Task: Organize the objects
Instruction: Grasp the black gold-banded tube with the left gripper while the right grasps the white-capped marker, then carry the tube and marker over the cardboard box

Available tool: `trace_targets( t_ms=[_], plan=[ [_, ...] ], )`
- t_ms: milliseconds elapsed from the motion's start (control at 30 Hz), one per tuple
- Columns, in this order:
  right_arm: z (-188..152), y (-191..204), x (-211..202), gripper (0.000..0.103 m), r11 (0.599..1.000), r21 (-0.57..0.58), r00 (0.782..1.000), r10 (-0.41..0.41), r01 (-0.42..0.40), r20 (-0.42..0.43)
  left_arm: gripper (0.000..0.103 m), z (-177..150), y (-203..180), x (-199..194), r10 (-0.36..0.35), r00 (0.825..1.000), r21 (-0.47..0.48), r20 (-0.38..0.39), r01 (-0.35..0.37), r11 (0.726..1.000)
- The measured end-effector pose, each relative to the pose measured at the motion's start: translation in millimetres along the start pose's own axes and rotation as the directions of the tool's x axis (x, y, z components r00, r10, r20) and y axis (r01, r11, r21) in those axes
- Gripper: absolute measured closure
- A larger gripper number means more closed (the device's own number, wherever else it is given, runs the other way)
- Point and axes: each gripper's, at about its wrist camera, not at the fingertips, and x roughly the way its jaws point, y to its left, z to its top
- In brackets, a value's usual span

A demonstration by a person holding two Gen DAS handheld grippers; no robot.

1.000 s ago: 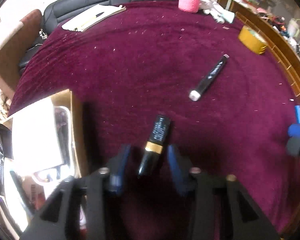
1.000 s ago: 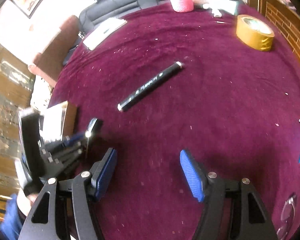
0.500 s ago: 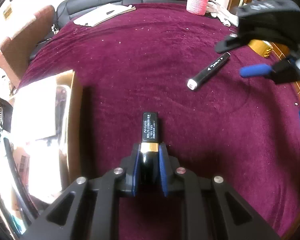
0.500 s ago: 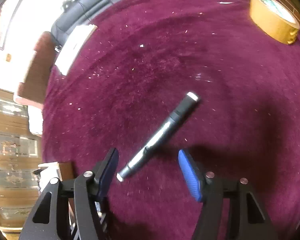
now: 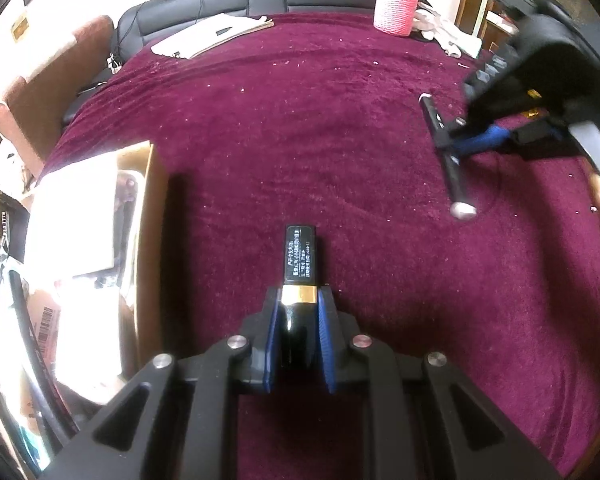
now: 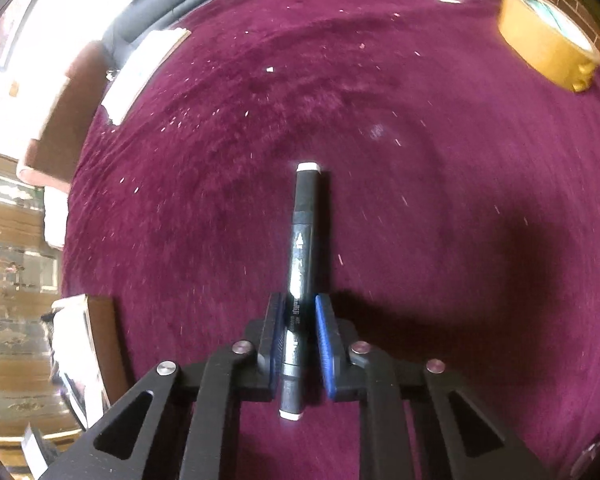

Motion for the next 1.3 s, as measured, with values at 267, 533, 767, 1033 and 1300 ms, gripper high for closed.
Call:
trace_targets(
  t_ms=[267,533,767,1033,1300],
  plan=[
    [-51,-14,-22,0.086,0.997,-0.002,0.997,0.073,-0.073,-0.011,0.086,-4,1,-12,-0.058,0.998,-0.008,0.005,0.058,0.998],
    [-98,-1,-20,0.085,0.989,-0.141,0.999,-0.034,0.031,-0.018,0.086,-10,2,-28,-0.086,0.996,-0.003,0.016,0.086,0.996],
    [-104,13,-9,0.085,0.948,-0.267,0.985,-0.168,0.172,0.037,0.086,-15,5,-44,-0.091,0.995,0.010,0.035,0.091,0.996],
    [-105,4,-13,0.086,0.976,-0.203,0.996,-0.083,0.085,0.014,0.086,-18,21,-62,-0.103,0.993,-0.020,0.056,0.105,0.994],
    [-117,42,-36,0.086,0.980,-0.194,0.998,0.057,-0.050,0.031,0.086,-21,55,-93,-0.119,0.987,-0.099,0.106,0.130,0.987]
  ],
)
